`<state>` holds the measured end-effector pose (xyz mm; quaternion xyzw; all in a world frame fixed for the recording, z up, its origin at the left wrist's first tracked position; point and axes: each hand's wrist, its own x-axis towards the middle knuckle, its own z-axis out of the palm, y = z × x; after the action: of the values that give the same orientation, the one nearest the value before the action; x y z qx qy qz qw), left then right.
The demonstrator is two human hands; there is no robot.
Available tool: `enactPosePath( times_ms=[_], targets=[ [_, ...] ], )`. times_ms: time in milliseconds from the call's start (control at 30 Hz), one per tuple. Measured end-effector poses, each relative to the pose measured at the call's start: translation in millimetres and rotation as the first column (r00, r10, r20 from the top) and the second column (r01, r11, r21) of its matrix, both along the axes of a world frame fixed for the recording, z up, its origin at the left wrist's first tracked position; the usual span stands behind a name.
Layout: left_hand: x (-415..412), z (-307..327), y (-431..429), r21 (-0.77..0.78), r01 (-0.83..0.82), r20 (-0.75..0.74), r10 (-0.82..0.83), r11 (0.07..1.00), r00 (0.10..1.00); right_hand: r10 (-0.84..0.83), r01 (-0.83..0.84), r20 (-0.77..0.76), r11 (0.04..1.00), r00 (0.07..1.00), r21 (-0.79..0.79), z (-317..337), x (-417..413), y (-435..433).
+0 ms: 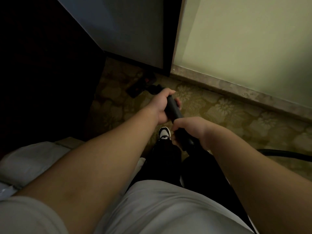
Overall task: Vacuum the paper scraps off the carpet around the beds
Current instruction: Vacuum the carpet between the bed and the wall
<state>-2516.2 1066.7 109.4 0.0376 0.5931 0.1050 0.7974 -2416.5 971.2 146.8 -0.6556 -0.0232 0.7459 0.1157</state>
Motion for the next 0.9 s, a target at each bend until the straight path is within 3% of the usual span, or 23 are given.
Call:
enactPosePath(
  times_ms=[300, 567, 733, 900],
  targets=[
    [38, 12, -44, -0.072, 0.136, -0.028, -0.138, 0.988, 0.990, -0.116, 0.116, 0.017, 0.993, 0.993, -0.021, 19, 28, -57],
    [123, 16, -111, -0.125, 0.315, -0.016, -0.319, 0.941, 0.948, -0.305, 0.305, 0.001, 0.952, 0.952, -0.037, 55, 99, -135],
    [198, 18, -181, -0.200, 0.479, 0.022, -0.485, 0.855, 0.874, -0.437, 0.436, -0.006, 0.898, 0.900, -0.054, 78, 158, -215],
    [291, 35, -279, -0.227, 0.662, 0.070, -0.666, 0.714, 0.743, -0.606, 0.607, 0.040, 0.793, 0.794, -0.043, 94, 218, -320]
  ],
)
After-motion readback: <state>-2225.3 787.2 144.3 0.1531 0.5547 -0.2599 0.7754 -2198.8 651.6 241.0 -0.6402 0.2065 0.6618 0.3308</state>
